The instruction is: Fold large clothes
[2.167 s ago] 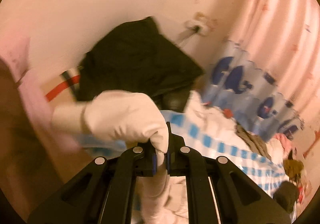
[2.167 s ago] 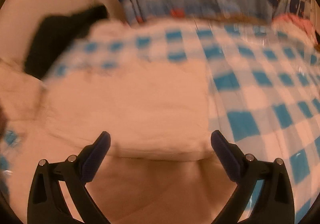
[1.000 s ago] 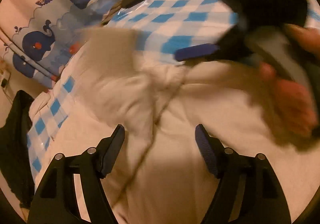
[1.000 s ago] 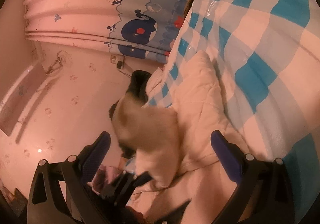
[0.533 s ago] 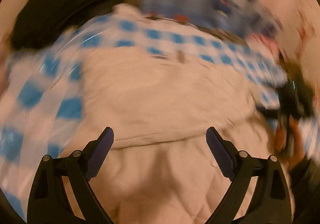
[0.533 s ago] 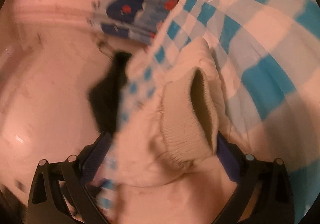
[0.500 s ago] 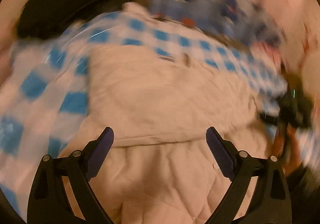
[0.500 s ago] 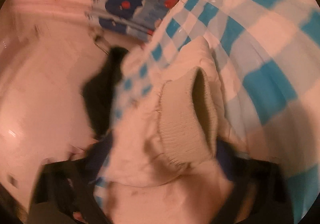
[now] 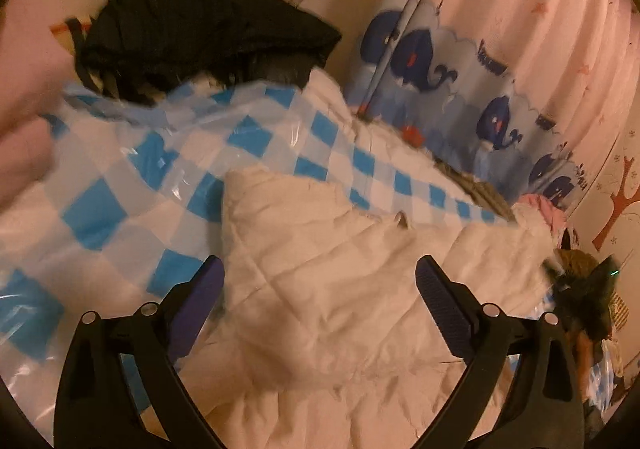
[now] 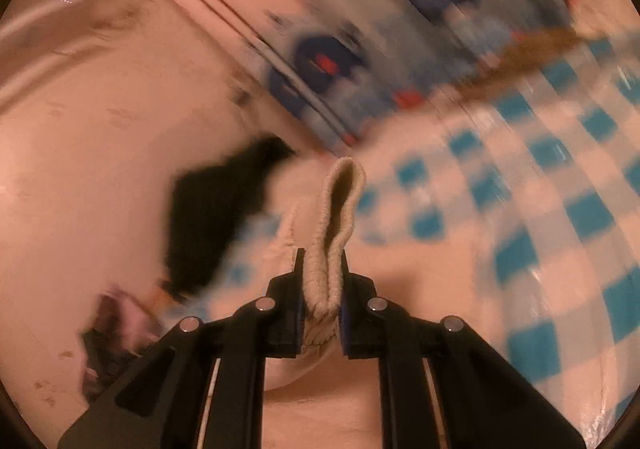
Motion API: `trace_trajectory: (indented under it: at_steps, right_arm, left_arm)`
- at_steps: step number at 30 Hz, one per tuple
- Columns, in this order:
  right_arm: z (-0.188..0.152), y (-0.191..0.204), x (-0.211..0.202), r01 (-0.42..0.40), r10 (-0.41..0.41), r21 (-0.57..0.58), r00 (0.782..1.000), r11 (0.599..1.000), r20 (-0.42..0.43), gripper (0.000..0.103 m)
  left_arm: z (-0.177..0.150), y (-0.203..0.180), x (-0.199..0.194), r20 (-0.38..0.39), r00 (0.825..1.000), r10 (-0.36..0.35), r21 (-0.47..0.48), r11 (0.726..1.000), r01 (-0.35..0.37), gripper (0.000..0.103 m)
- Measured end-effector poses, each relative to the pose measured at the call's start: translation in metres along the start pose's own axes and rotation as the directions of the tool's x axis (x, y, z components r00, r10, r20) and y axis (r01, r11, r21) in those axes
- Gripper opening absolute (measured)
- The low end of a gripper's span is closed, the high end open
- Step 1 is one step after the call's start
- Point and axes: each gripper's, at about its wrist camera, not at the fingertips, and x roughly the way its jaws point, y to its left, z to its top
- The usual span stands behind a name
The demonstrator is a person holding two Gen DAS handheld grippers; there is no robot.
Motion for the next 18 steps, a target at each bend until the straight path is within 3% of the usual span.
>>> trace_trajectory:
  at_steps: [2,3,5,6,8,10,12,13,15,16,17,18]
  right_arm:
    - [-0.023,-0.032,0.038,0.106,-0.099,0.044,0.984,0.993,-0.146,0.014]
    - [-0.031,-0.044,0.046,0.121,-0.107,0.066,0.977,0.991,-0.183,0.015]
    - [-0.039,-0.066,0.044,0.075,-0.041,0.179,0.982,0.981,-0.186,0.018]
    - [-0.037,-0.067,0.037,0.088,-0.054,0.191,0.983,0.978,-0.177,0.028]
    - [-0.032,-0.063,0.016,0.152,-0.134,0.173,0.985,0.973,-0.113,0.046]
    - [-0.024,-0.051,-0.007,0.165,-0.166,0.141,0.986,0.976,-0.005,0.047]
    - [-0.017,-0.021,-0.023,0.122,-0.124,0.023,0.987,0.992,0.104,0.056]
    - [-0.016,-0.007,-0.024,0.106,-0.102,-0.029,0.988,0.994,0.118,0.061]
    - [-0.016,0.022,-0.012,0.068,-0.056,-0.138,0.994,0.988,0.092,0.068]
    - [-0.020,0.034,0.008,0.065,-0.061,-0.187,0.998,0.980,0.026,0.068]
    - [-0.022,0.035,0.027,0.101,-0.110,-0.205,0.993,0.973,-0.034,0.068]
    - [-0.028,0.028,0.053,0.173,-0.200,-0.212,0.973,0.962,-0.112,0.068]
  left_arm:
    - [-0.006,0.002,0.028,-0.082,0.996,0.041,0.013,0.999,-0.040,0.093]
    - [-0.013,0.005,0.050,-0.149,0.985,0.087,0.038,0.996,-0.082,0.093]
    - [-0.027,0.014,0.079,-0.242,0.955,0.174,0.083,0.984,-0.158,0.093]
    - [-0.033,0.025,0.090,-0.291,0.943,0.159,0.051,0.987,-0.151,0.093]
    - [-0.031,0.034,0.086,-0.296,0.946,0.129,-0.023,0.990,-0.142,0.093]
    - [-0.023,0.029,0.063,-0.201,0.971,0.127,-0.024,0.991,-0.135,0.093]
    - [-0.019,0.018,0.046,-0.123,0.986,0.116,0.017,0.993,-0.115,0.093]
    - [-0.017,0.013,0.043,-0.103,0.988,0.115,0.034,0.993,-0.112,0.093]
    - [-0.018,0.009,0.049,-0.115,0.986,0.119,0.054,0.992,-0.113,0.093]
    - [-0.020,0.010,0.056,-0.141,0.982,0.123,0.051,0.992,-0.117,0.093]
    - [-0.025,0.015,0.070,-0.195,0.971,0.137,0.042,0.990,-0.131,0.093]
    - [-0.027,0.021,0.081,-0.241,0.958,0.157,0.037,0.988,-0.152,0.093]
